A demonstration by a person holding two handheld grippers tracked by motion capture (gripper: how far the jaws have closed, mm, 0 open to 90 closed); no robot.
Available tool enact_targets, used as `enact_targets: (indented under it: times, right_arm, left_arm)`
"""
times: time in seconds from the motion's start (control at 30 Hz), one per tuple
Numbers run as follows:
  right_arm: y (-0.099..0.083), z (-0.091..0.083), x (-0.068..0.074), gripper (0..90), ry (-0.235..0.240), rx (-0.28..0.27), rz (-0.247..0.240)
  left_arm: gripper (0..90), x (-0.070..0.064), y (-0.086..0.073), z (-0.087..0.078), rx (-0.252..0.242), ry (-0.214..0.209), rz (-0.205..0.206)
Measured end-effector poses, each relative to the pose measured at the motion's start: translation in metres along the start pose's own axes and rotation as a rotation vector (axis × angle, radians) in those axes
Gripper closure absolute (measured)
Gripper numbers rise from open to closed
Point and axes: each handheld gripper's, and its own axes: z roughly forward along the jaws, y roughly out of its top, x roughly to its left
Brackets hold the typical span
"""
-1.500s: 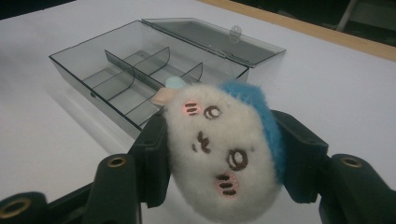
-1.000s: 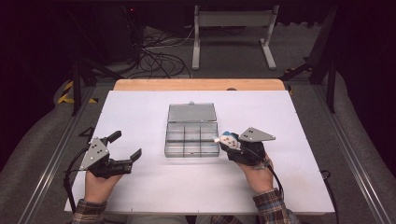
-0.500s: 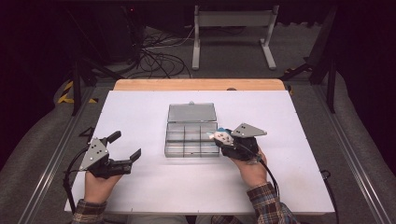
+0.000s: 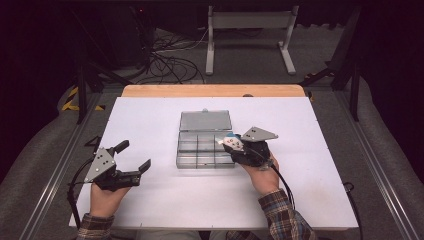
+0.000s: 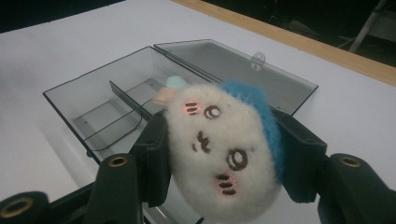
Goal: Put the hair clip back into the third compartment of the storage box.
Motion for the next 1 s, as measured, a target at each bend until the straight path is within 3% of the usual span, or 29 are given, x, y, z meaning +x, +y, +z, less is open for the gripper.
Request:
enact_targets:
  times: [0.4,0.6,0.77,1.0]
  right_arm:
    - [0.011,0.016,-0.003,45.0,0.007,-0.010,0.020]
    - [0.014,0.026,-0.004,45.0,-0.021,-0.012,0.012]
    - [0.015,0.035,-0.004,44.8,-0.029,0.003,-0.006]
    - [0.015,0.045,-0.006,44.7,-0.036,0.026,0.009]
  left_arm:
    - [5.7,0.001,-0.001,0.000,0.001,-0.001,-0.001]
    - [5.7,0.002,-0.001,0.000,-0.001,-0.004,0.000]
    - [5.7,0.003,-0.001,-0.001,-0.004,-0.002,-0.001]
    - [5.7,0.003,-0.001,-0.001,-0.005,-0.004,-0.004]
